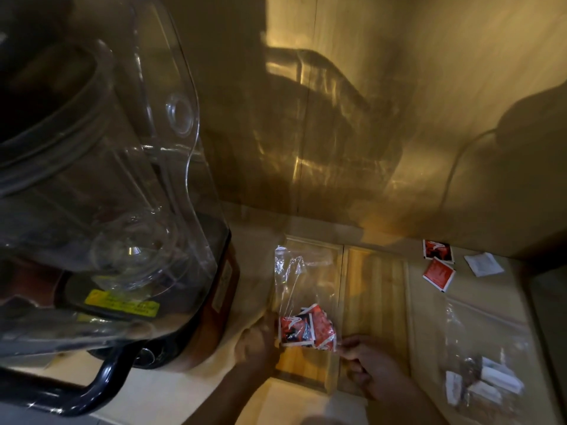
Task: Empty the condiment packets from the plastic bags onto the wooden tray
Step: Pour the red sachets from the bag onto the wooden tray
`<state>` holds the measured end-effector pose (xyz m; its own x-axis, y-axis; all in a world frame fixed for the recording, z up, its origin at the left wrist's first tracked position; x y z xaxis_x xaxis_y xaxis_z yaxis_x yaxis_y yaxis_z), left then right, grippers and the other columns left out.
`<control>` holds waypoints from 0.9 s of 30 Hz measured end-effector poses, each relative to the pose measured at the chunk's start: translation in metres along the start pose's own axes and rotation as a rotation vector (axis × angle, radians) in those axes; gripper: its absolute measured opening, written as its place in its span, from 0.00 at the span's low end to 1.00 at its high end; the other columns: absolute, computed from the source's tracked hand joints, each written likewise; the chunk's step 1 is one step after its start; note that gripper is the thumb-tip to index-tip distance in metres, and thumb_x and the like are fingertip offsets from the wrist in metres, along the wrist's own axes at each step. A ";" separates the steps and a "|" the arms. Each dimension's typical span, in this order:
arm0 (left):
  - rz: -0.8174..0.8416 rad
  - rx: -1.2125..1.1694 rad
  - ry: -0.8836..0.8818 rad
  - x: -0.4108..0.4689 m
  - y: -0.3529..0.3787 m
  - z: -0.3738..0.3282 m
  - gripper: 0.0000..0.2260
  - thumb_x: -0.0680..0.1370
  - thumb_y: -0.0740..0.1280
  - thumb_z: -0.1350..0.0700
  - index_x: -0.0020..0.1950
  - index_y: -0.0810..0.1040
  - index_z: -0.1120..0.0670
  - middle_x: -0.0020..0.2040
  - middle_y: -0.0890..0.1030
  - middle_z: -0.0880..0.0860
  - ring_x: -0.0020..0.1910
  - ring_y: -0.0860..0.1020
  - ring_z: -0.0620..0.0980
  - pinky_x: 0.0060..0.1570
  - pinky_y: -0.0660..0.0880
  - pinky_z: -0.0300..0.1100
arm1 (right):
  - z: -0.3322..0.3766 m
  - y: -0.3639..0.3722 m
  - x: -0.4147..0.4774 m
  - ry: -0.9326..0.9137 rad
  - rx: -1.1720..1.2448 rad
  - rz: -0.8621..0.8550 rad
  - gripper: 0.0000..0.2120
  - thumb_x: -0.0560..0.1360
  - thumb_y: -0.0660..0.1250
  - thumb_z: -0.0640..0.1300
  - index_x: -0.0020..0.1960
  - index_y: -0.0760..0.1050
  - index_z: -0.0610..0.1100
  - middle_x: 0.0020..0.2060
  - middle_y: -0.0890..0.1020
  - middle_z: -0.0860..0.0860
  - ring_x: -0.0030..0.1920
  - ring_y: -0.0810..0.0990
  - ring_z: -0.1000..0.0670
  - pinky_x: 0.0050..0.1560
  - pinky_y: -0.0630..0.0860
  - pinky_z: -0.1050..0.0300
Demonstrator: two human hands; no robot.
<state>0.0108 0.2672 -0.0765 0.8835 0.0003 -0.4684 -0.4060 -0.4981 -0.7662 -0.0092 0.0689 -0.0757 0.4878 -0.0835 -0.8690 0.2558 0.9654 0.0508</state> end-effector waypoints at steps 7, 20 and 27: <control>-0.058 -0.330 -0.088 -0.009 -0.017 0.000 0.04 0.73 0.68 0.59 0.42 0.81 0.51 0.42 0.84 0.53 0.45 0.82 0.54 0.45 0.77 0.46 | 0.006 0.006 -0.005 -0.006 -0.015 0.025 0.11 0.72 0.59 0.24 0.38 0.73 0.38 0.25 0.68 0.47 0.15 0.59 0.59 0.14 0.51 0.70; 0.104 -0.934 -0.404 -0.039 -0.056 -0.007 0.06 0.78 0.62 0.58 0.51 0.76 0.59 0.42 0.78 0.57 0.36 0.77 0.51 0.30 0.75 0.41 | 0.022 0.011 -0.025 0.026 -0.001 0.159 0.08 0.71 0.59 0.29 0.41 0.75 0.37 0.29 0.73 0.46 0.17 0.64 0.56 0.15 0.56 0.68; 0.343 -1.119 -0.531 -0.028 -0.030 -0.006 0.18 0.75 0.66 0.47 0.45 0.80 0.63 0.36 0.77 0.58 0.19 0.68 0.46 0.17 0.63 0.33 | 0.009 0.012 -0.013 0.073 -0.154 0.184 0.14 0.73 0.65 0.52 0.32 0.74 0.46 0.22 0.74 0.53 0.20 0.65 0.57 0.19 0.56 0.66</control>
<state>-0.0003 0.2772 -0.0378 0.4679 -0.0569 -0.8819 0.0510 -0.9945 0.0913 -0.0050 0.0798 -0.0592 0.4513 0.1101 -0.8856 0.0356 0.9893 0.1411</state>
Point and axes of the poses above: each hand's wrist, its own x-axis towards the middle knuckle, its own y-axis out of the palm, z = x × y, the point moved 2 cm from there along x, towards the middle knuckle
